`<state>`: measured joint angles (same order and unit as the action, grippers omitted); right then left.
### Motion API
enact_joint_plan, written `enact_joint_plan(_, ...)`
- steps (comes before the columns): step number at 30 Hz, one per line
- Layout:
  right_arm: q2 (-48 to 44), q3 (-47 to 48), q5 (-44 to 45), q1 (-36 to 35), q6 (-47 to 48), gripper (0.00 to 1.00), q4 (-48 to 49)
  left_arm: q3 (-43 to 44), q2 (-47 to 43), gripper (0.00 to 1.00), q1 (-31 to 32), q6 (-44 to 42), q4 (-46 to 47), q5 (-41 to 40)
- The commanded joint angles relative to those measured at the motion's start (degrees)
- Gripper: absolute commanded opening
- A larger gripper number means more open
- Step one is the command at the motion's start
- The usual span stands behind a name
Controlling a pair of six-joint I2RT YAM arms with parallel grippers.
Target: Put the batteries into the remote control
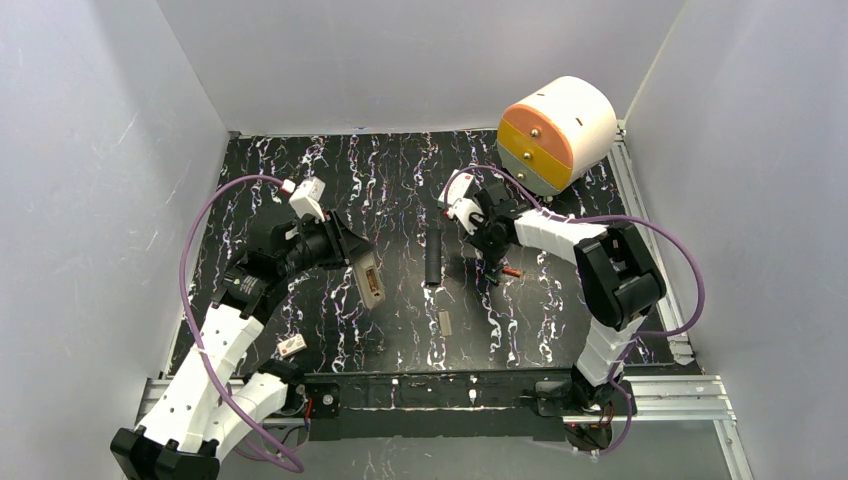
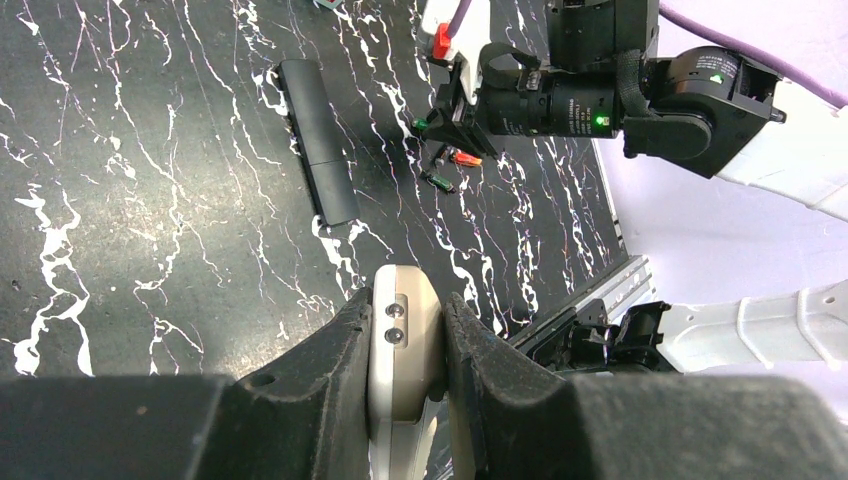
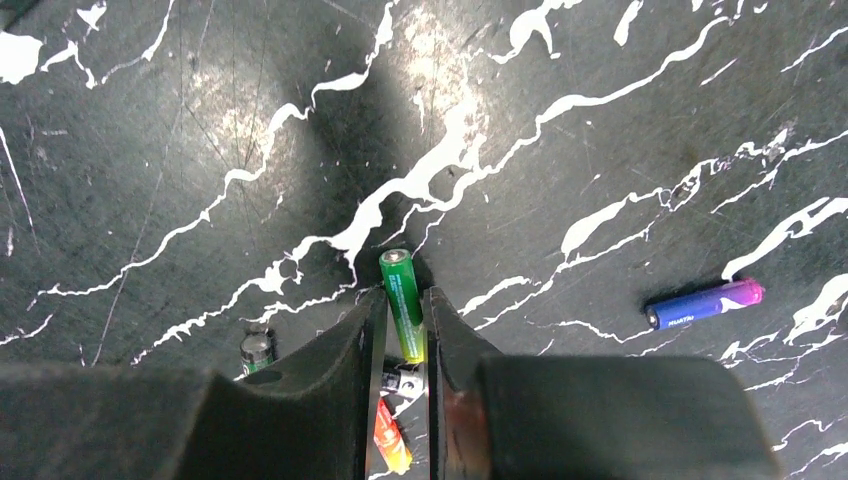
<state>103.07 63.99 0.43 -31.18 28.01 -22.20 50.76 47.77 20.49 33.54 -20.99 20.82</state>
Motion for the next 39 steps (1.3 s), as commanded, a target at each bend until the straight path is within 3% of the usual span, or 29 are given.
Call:
enact_joint_plan(1, 3.05, -0.15, -2.29, 0.04, -2.79, 0.29, 1.67, 1.09, -0.87, 0.0, 0.01, -0.68, 0.56, 0.82)
enact_joint_plan(8, 5.84, 0.38, -2.71, -0.01, -5.21, 0.36, 1.07, 0.78, -0.17, 0.0, 0.07, -0.65, 1.04, 1.4)
enact_joint_plan(11, 7.35, 1.89, -2.14, 0.03, -6.77, 0.24, -0.11, 0.83, 0.08, 0.0, 0.07, -0.67, 1.0, 1.38)
enact_joint_plan(14, 7.95, 2.96, -1.7, -0.1, -7.6, 0.2, -0.74, 0.98, 0.46, 0.0, 0.02, -0.84, 0.81, 1.48)
enact_joint_plan(19, 5.58, 1.92, -0.73, -0.04, -7.87, 0.41, -0.09, 0.75, 0.51, 0.0, 0.05, -0.72, 0.73, 1.51)
enact_joint_plan(22, 4.14, 1.53, -0.86, -0.09, -8.11, 0.47, -1.2, 0.57, 0.56, 0.0, 0.08, -0.54, 0.92, 1.69)
enact_joint_plan(39, 5.51, -1.01, 1.88, -0.29, -8.43, 0.36, -2.57, -0.42, -0.4, 0.0, 0.1, -0.84, 0.15, 1.16)
